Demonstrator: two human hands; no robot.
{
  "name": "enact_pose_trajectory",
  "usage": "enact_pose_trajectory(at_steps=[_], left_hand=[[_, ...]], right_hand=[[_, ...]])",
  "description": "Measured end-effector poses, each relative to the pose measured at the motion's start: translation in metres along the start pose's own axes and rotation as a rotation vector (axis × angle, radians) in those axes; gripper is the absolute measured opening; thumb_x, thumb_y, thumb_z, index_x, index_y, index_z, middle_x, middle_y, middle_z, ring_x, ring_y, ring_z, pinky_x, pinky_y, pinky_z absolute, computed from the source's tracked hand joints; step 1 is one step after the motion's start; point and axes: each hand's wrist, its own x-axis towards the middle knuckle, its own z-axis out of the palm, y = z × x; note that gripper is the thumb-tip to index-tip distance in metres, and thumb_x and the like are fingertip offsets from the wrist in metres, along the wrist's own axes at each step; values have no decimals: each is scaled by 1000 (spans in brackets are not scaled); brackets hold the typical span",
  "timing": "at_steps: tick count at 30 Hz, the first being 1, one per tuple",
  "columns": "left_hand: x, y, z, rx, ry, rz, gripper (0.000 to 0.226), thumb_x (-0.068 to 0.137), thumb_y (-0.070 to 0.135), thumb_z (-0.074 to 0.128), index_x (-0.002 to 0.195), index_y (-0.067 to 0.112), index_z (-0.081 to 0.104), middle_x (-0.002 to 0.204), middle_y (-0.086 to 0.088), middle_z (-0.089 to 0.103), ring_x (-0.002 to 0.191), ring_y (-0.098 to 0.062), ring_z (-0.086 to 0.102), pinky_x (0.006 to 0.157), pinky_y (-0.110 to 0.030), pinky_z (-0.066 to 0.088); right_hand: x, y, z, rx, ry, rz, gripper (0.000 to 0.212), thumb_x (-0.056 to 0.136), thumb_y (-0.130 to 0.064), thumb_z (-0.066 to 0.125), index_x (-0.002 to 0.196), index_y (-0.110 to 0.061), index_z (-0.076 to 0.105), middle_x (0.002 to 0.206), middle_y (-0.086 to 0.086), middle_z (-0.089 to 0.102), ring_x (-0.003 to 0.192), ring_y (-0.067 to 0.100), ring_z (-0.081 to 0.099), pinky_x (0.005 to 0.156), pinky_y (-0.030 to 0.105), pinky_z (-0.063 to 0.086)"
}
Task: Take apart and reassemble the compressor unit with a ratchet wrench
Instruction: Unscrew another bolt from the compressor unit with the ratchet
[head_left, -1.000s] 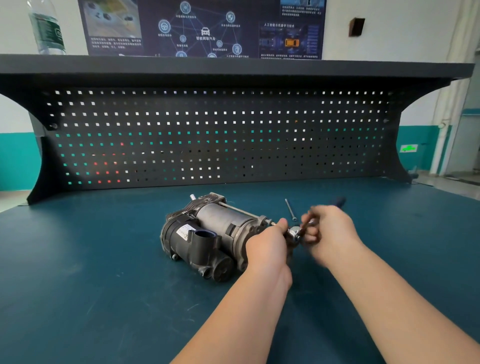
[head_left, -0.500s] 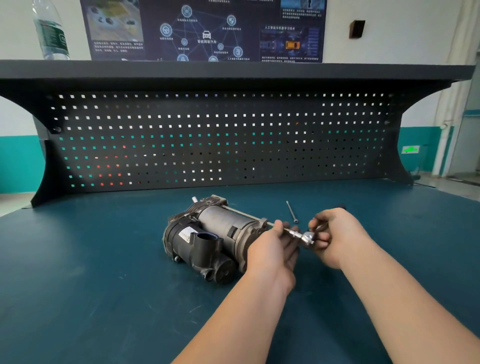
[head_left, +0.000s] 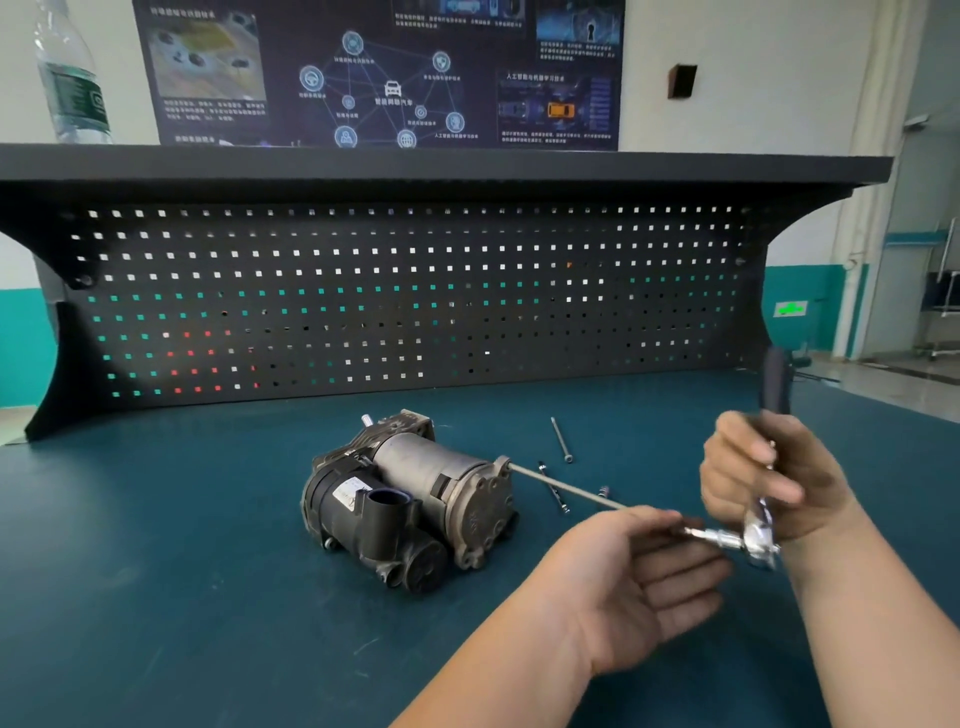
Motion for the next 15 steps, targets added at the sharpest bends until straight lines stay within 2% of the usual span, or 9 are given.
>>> enact_pose_trajectory(at_steps=[4,7,9,12,15], left_hand=[[-5,-7,9,84,-186,-85,25,88,18,57,75,5,74,80,-10,73,73,-21,71,75,-34,55],[-6,-8,11,111,-230,-87,26,88,19,57,74,4,74,79,-10,73,74,-20,71,74,-33,56],[-8,-4,11,121,-202,-52,25,89,17,57,73,4,72,77,-10,73,72,-20,71,73,-33,56],[-8,12,12,155,-78,34,27,90,16,54,71,5,69,71,-11,71,66,-19,71,68,-31,57],[8,39,17,153,106,92,29,93,15,48,71,5,62,61,-12,68,55,-20,68,58,-29,57]], right_hand=[[1,-6,8,-62,-264,-188,28,96,-17,46,108,4,59,45,4,49,34,12,32,43,22,30],[0,-12,8,-49,-321,-216,30,98,-16,44,115,5,56,46,6,51,34,14,34,44,23,33],[-2,-14,7,-93,-329,-213,26,98,-15,44,112,2,56,44,3,49,33,13,28,42,22,28],[-6,-18,4,-115,-248,-215,17,96,-14,46,104,-2,55,41,-4,37,36,12,19,43,26,21],[-4,-15,-7,59,-144,-151,19,96,-14,48,107,0,56,49,-3,30,48,13,26,52,28,23]])
